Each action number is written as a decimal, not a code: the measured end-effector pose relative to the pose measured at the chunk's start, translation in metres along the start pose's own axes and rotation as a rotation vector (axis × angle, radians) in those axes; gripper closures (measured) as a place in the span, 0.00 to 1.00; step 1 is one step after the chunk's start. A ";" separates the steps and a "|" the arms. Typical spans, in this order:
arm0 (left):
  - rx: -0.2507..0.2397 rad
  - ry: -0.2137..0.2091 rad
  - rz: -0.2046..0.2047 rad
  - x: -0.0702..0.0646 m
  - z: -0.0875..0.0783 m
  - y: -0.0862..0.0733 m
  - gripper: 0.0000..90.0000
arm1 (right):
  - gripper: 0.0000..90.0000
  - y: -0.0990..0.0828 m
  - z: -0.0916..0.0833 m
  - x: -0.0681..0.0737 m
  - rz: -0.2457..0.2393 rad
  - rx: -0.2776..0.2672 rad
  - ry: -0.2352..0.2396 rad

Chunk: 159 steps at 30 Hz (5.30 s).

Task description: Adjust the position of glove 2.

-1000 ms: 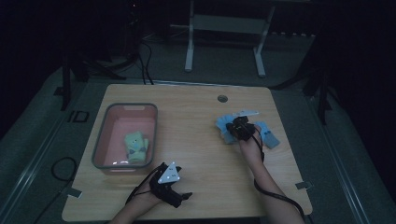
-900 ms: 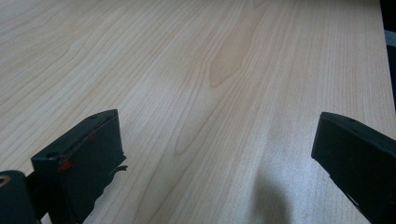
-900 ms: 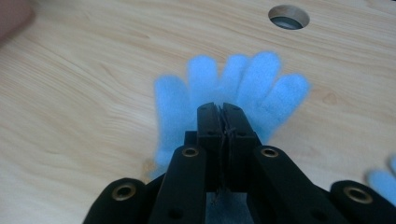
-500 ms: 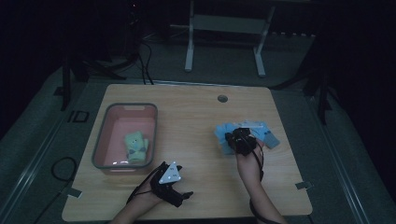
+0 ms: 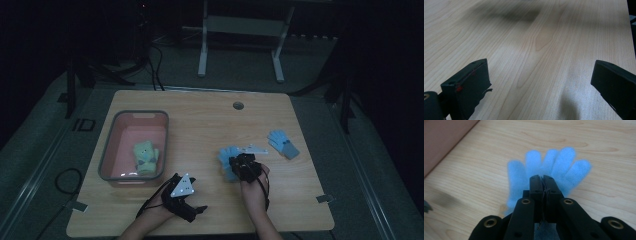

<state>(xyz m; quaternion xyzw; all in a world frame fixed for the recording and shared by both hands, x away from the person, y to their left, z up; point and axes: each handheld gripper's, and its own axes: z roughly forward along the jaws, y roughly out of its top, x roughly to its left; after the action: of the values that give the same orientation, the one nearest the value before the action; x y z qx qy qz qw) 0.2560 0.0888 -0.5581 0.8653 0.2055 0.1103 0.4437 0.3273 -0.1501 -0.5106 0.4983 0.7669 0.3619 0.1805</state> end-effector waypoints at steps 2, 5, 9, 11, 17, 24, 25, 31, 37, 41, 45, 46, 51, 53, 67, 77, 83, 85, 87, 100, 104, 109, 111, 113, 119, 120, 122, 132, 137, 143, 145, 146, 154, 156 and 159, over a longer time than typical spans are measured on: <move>0.002 -0.001 -0.002 0.000 0.000 0.000 0.03 | 0.97 -0.003 0.006 0.001 0.008 0.010 0.003; 0.003 -0.001 0.000 0.000 0.001 0.000 0.03 | 0.97 -0.009 0.013 0.002 0.015 0.022 -0.001; 0.003 -0.006 0.002 0.000 0.001 0.000 0.03 | 0.95 -0.018 0.025 0.002 0.027 0.053 -0.001; 0.002 -0.004 0.002 0.000 0.000 0.000 0.03 | 0.89 -0.022 0.030 0.002 0.021 0.067 -0.007; 0.007 -0.001 -0.001 0.001 0.000 -0.002 0.03 | 0.75 -0.020 0.030 0.005 0.003 0.063 0.009; 0.012 -0.010 0.006 0.000 0.001 -0.002 0.03 | 0.66 -0.005 0.010 -0.002 -0.028 0.009 0.048; 0.012 -0.011 0.006 0.000 0.001 -0.002 0.03 | 0.66 -0.003 0.006 -0.004 -0.035 0.001 0.046; 0.009 -0.010 0.001 0.000 0.001 -0.002 0.03 | 0.66 0.006 -0.008 -0.028 -0.084 -0.019 0.049; 0.011 -0.011 0.001 0.000 0.001 -0.002 0.03 | 0.65 0.002 -0.018 -0.060 -0.123 -0.023 0.066; 0.007 -0.012 -0.003 0.001 0.000 -0.002 0.03 | 0.66 -0.003 -0.022 -0.082 -0.143 -0.026 0.073; 0.007 -0.013 -0.003 0.001 0.000 -0.003 0.03 | 0.67 -0.004 -0.025 -0.106 -0.166 -0.031 0.072; 0.007 -0.013 -0.001 0.001 0.000 -0.002 0.03 | 0.68 -0.004 -0.026 -0.113 -0.166 -0.029 0.057; 0.005 -0.014 -0.004 0.002 0.001 -0.003 0.03 | 0.70 -0.003 -0.031 -0.146 -0.165 -0.046 0.049; 0.008 -0.014 -0.005 0.002 0.001 -0.003 0.03 | 0.71 -0.002 -0.032 -0.159 -0.165 -0.049 0.035; 0.019 -0.012 -0.004 0.002 0.002 -0.004 0.03 | 0.71 0.003 -0.011 -0.222 -0.154 -0.019 -0.005; 0.023 -0.012 -0.005 0.003 0.002 -0.005 0.03 | 0.69 0.000 0.015 -0.237 -0.178 0.057 -0.016; 0.026 -0.010 -0.004 0.003 0.002 -0.006 0.03 | 0.75 -0.004 0.020 -0.239 -0.170 0.053 0.000; 0.027 -0.011 -0.003 0.002 0.003 -0.006 0.03 | 0.82 -0.006 0.020 -0.239 -0.163 0.043 0.005; 0.028 -0.012 -0.004 0.002 0.003 -0.006 0.03 | 0.89 -0.007 0.020 -0.238 -0.150 0.036 0.010; 0.026 -0.009 -0.005 0.003 0.002 -0.005 0.03 | 0.97 0.003 0.002 -0.202 0.005 0.012 -0.148; 0.021 -0.006 -0.003 0.002 0.001 -0.005 0.03 | 0.97 0.011 -0.020 -0.172 0.056 -0.015 -0.209; 0.016 -0.006 0.004 0.001 0.001 -0.004 0.03 | 0.97 0.016 -0.034 -0.144 0.044 -0.080 -0.196; 0.014 -0.008 0.002 0.001 0.001 -0.003 0.03 | 0.97 0.018 -0.038 -0.138 0.039 -0.088 -0.193; 0.013 -0.007 0.002 0.001 0.000 -0.003 0.03 | 0.97 0.019 -0.041 -0.127 0.030 -0.080 -0.208; 0.012 -0.007 0.009 -0.001 0.000 -0.002 0.03 | 0.97 0.011 -0.048 -0.106 0.069 -0.086 -0.225; 0.010 -0.007 0.009 -0.001 0.000 -0.002 0.03 | 0.97 0.009 -0.049 -0.103 0.072 -0.084 -0.228; 0.011 -0.007 0.011 -0.001 0.000 -0.002 0.03 | 0.97 0.005 -0.047 -0.095 0.063 -0.083 -0.237; 0.008 -0.013 0.023 -0.002 0.000 0.000 0.03 | 0.97 -0.027 -0.035 -0.085 0.159 -0.075 -0.284; 0.003 -0.015 0.027 -0.002 -0.001 0.000 0.03 | 0.97 -0.044 -0.023 -0.085 0.198 -0.035 -0.287; 0.005 -0.014 0.028 -0.002 -0.001 0.000 0.03 | 0.94 -0.053 -0.009 -0.084 0.196 -0.002 -0.272; 0.005 -0.013 0.029 -0.002 -0.001 0.000 0.03 | 0.92 -0.054 -0.008 -0.085 0.192 -0.001 -0.265; 0.007 -0.013 0.031 -0.002 -0.001 0.000 0.03 | 0.90 -0.053 -0.008 -0.086 0.194 0.001 -0.258; 0.009 -0.015 0.036 -0.002 -0.001 0.000 0.03 | 0.78 -0.038 -0.019 -0.093 0.129 0.017 -0.214; 0.006 -0.015 0.033 -0.002 -0.001 -0.001 0.03 | 0.77 -0.035 -0.021 -0.095 0.085 0.024 -0.224; 0.006 -0.015 0.036 -0.002 0.000 -0.001 0.03 | 0.76 -0.032 -0.023 -0.103 0.033 0.030 -0.213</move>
<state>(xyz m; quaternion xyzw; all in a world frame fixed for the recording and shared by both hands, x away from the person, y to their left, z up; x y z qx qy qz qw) 0.2537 0.0889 -0.5590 0.8710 0.1870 0.1110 0.4405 0.3372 -0.2584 -0.5269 0.5493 0.7403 0.2982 0.2477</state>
